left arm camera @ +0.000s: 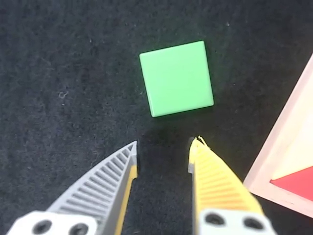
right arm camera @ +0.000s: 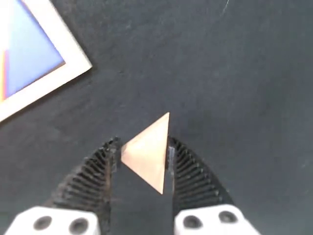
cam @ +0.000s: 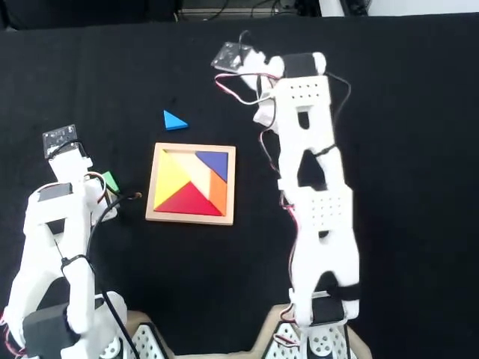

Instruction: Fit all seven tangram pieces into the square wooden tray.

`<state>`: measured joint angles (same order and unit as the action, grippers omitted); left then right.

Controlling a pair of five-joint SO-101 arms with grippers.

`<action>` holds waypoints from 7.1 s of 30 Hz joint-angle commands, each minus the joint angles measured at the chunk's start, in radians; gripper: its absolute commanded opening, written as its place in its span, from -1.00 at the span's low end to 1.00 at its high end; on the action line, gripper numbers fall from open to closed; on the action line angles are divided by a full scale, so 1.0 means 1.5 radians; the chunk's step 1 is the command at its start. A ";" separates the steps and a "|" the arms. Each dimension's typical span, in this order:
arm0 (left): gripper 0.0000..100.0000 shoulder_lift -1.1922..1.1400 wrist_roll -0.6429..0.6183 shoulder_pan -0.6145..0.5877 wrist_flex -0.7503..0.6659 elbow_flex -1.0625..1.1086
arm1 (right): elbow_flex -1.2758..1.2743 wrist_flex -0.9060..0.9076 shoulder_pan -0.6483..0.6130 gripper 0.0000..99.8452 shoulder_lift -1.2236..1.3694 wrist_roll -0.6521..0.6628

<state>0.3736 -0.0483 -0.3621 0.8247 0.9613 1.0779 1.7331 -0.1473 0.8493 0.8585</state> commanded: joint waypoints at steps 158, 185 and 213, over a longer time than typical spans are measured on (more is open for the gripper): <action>-0.56 -0.339 0.810 0.043 0.352 -0.587 | -1.223 -0.466 0.059 -0.97 -0.932 -0.461; -0.49 -0.442 0.875 -0.004 0.085 -0.456 | -1.180 -0.522 0.056 -0.98 -0.752 -0.461; -0.50 -0.552 0.886 -0.002 0.347 -0.698 | -1.180 -0.522 0.056 -0.98 -0.752 -0.457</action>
<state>-0.4611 1.2881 -0.3821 1.4001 -0.0928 -0.7434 0.9643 -0.0675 -0.2770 0.1634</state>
